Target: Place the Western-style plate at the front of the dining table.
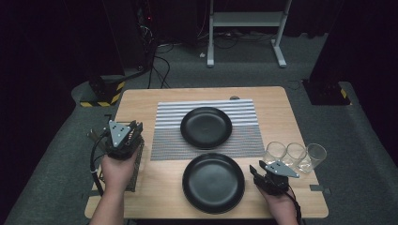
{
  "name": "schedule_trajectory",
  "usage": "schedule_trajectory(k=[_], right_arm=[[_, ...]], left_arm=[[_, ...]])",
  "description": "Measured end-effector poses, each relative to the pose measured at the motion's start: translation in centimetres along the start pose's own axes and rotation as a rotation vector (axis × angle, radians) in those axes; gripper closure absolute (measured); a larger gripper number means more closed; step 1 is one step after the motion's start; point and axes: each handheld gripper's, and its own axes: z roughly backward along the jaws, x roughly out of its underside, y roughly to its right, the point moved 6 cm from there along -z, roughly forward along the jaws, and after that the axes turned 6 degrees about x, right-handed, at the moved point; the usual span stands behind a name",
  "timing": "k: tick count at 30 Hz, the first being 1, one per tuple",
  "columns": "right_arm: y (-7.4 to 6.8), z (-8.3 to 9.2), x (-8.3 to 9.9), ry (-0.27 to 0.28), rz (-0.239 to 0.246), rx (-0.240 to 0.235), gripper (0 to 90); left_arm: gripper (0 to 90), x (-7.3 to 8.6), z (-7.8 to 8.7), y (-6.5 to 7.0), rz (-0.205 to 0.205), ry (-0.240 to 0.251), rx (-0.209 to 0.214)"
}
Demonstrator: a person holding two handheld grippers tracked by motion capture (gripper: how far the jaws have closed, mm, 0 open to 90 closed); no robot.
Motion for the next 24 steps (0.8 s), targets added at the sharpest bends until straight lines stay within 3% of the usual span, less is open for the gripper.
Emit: schedule_trajectory(k=[8,18,24], right_arm=[[0.0,0.0,0.0,0.002,-0.001,0.000,54.9],[-0.5,-0.2,0.2,-0.006,0.010,-0.007,54.9],[-0.5,-0.3,0.2,-0.009,0.010,-0.007,54.9]], left_arm=[[77.2,-0.2,0.3,-0.5,0.003,0.008,-0.023],[81.1,-0.9,1.4,-1.3,0.018,0.054,-0.051],[82.7,-1.1,2.0,-2.1,0.045,0.075,-0.056]])
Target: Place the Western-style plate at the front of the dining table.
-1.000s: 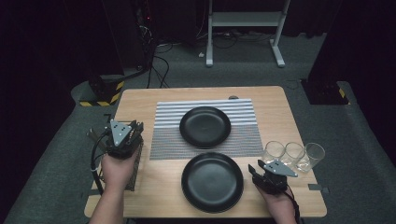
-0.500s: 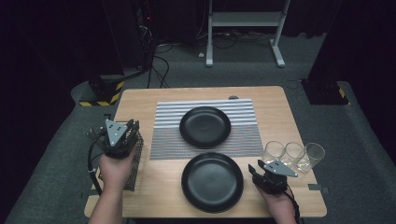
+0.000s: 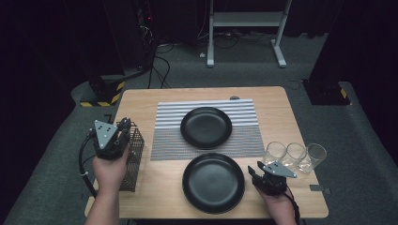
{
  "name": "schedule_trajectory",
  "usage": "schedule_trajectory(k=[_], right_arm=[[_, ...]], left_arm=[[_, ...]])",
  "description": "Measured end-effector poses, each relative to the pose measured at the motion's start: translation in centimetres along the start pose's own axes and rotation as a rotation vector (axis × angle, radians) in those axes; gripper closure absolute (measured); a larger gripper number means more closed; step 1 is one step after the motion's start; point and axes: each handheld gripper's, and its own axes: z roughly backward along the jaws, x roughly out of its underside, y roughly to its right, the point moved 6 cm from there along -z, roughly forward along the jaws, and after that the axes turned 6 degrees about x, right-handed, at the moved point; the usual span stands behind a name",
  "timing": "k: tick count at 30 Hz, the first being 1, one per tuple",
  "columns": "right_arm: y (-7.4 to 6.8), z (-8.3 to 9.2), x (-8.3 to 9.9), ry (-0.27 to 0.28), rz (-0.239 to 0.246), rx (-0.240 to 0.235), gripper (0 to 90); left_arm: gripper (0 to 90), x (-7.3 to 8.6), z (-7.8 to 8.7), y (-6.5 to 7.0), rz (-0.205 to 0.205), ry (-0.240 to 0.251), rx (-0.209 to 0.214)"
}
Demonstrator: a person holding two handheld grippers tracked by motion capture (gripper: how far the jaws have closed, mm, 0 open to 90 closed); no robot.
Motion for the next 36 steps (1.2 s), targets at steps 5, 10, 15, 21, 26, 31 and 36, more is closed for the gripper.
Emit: schedule_trajectory(k=[5,10,15,21,26,31,36], right_arm=[[-0.1,0.0,0.0,-0.001,0.001,-0.003,54.9],[0.0,0.0,0.0,-0.001,0.000,0.000,54.8],[0.0,0.0,0.1,-0.003,-0.003,0.000,54.7],[-0.2,0.0,0.1,-0.005,0.001,-0.002,54.7],[0.0,0.0,0.1,-0.004,-0.001,0.001,54.7],[0.0,0.0,0.1,-0.004,0.000,0.000,54.8],[0.1,0.0,0.0,-0.001,-0.001,0.002,54.7]], left_arm=[[82.7,0.2,0.5,-0.7,0.024,0.018,0.002],[82.6,0.7,1.4,-1.1,0.038,0.041,0.029],[82.5,1.1,2.2,-1.4,0.050,0.059,0.017],[82.0,1.2,1.7,-1.3,0.057,0.047,0.025],[81.3,1.7,1.0,-1.2,0.057,0.022,0.034],[81.5,1.7,0.5,-1.1,0.051,0.006,0.030],[81.5,1.9,0.1,-1.1,0.054,-0.012,0.037]])
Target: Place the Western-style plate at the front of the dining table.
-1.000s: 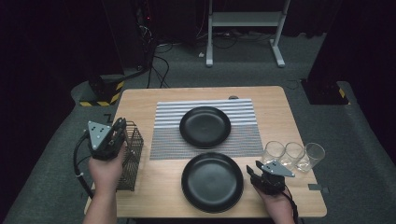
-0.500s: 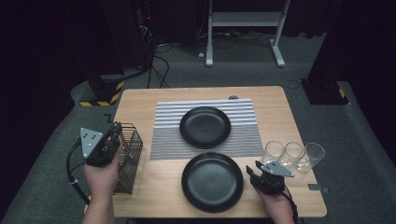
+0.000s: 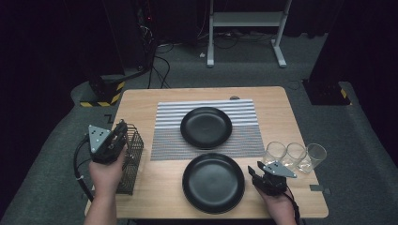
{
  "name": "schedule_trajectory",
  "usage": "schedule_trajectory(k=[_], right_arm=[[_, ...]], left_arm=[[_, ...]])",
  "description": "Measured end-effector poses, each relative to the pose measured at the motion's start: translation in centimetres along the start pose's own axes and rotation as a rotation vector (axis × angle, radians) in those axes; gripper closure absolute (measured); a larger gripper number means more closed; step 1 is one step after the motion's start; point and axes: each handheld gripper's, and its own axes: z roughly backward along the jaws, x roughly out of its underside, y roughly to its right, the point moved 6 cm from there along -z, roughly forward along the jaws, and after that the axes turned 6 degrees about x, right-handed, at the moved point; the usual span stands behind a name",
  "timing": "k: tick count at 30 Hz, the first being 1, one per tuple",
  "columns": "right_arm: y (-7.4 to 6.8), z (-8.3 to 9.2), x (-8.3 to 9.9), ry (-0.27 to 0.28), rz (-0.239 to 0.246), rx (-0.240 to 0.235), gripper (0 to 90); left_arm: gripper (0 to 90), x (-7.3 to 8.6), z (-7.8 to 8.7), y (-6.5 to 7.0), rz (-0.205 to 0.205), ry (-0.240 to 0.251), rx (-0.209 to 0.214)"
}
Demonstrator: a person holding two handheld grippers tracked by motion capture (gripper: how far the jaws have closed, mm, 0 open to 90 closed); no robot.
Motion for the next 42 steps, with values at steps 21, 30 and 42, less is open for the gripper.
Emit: schedule_trajectory(k=[21,30,42], right_arm=[[0.0,0.0,0.0,0.001,0.002,0.001,54.9],[0.0,0.1,0.0,0.003,0.003,0.002,55.0],[0.1,0.0,-0.1,0.003,-0.002,0.002,55.1]], left_arm=[[81.9,0.2,-0.6,0.4,0.001,-0.021,0.021],[82.5,0.1,-0.4,0.1,0.014,-0.015,0.003],[83.0,-0.4,0.8,-0.3,0.029,0.051,-0.016]])
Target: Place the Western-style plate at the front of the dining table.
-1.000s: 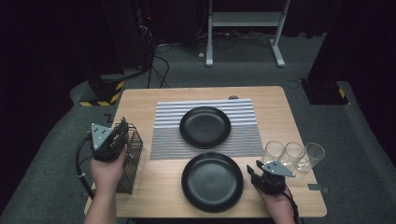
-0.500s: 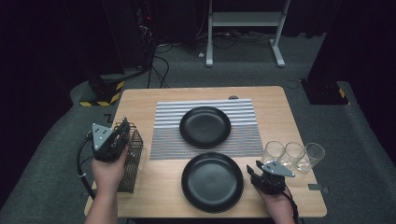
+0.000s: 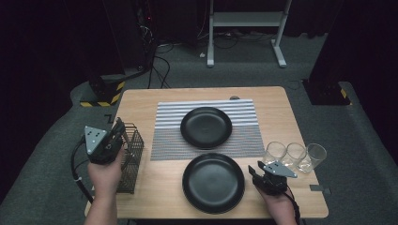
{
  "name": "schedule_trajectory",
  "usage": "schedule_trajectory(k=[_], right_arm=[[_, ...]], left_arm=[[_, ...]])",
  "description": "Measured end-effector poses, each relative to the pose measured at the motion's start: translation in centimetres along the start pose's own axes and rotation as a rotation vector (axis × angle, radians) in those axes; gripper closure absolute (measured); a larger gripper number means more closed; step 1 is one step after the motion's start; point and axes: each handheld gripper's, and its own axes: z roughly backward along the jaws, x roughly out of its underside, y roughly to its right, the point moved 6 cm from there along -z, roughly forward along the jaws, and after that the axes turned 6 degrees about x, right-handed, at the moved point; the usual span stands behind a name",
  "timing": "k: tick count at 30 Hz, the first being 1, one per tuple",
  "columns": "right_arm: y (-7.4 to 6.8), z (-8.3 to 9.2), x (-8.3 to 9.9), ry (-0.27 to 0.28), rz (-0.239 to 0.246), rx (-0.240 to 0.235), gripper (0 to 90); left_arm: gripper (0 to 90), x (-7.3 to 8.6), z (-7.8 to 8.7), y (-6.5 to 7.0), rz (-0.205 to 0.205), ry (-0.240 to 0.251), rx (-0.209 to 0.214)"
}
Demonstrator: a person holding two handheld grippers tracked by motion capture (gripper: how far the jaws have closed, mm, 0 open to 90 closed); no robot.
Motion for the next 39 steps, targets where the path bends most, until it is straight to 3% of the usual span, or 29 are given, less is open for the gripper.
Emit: schedule_trajectory(k=[7,17,26,39], right_arm=[[-0.1,-0.1,0.0,-0.001,0.004,-0.002,54.9],[-0.2,-1.3,0.6,-0.036,-0.005,-0.020,53.3],[-0.1,-1.2,0.9,-0.054,-0.032,-0.018,52.1],[-0.2,-1.5,1.1,-0.074,-0.027,-0.019,49.7]], left_arm=[[83.0,-0.2,0.6,-0.1,-0.011,0.047,-0.005],[82.9,-0.6,1.1,-0.7,0.010,0.085,-0.016],[82.9,-0.9,1.2,-0.3,-0.010,0.084,-0.016],[82.9,-1.1,2.9,-0.6,-0.004,0.167,-0.044]])
